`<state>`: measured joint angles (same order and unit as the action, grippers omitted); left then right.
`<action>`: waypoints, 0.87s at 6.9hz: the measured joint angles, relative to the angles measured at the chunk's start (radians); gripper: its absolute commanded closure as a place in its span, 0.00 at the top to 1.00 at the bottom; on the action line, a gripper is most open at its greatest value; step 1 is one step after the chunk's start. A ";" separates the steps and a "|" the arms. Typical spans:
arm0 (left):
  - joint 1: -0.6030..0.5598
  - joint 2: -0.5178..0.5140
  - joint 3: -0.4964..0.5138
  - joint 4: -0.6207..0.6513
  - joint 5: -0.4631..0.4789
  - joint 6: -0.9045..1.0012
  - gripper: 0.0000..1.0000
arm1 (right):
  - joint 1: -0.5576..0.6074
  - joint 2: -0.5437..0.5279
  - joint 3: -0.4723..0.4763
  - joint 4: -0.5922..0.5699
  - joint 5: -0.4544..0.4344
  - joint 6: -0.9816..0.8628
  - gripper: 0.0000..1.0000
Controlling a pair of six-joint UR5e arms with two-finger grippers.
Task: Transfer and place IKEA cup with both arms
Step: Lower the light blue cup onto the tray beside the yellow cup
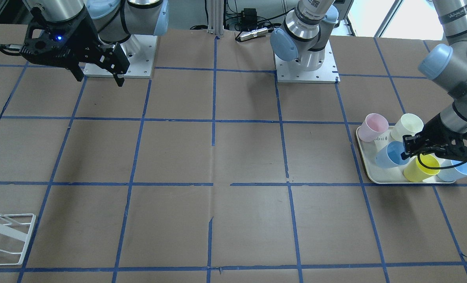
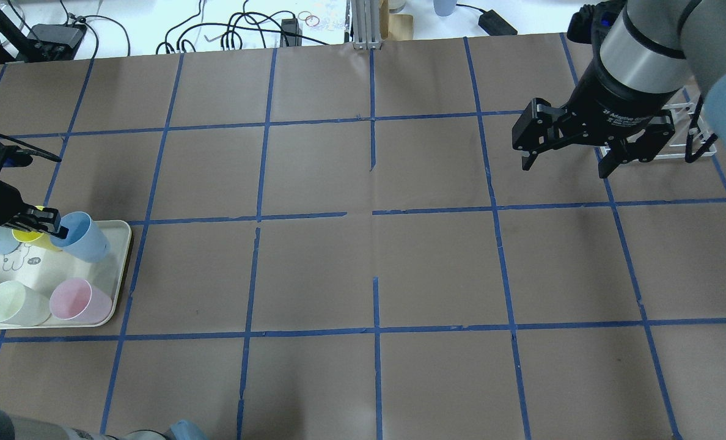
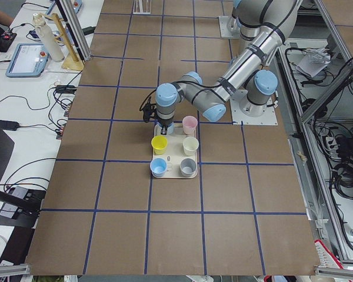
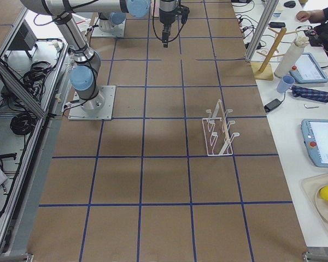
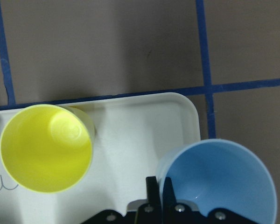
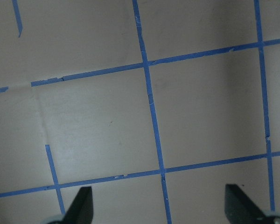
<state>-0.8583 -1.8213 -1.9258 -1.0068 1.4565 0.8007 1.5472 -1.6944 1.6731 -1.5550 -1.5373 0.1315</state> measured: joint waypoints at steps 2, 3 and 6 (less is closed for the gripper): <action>-0.001 -0.016 0.003 0.006 -0.007 -0.001 0.00 | -0.005 0.000 0.001 0.000 -0.004 -0.001 1.00; -0.002 -0.022 0.005 0.007 -0.017 -0.002 0.00 | -0.005 0.000 0.001 -0.002 -0.006 0.000 1.00; -0.013 -0.032 0.007 0.010 -0.029 -0.021 0.00 | -0.005 -0.002 -0.001 0.000 -0.008 0.007 1.00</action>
<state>-0.8718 -1.8535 -1.9191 -0.9973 1.4272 0.7793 1.5418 -1.6967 1.6721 -1.5549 -1.5453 0.1384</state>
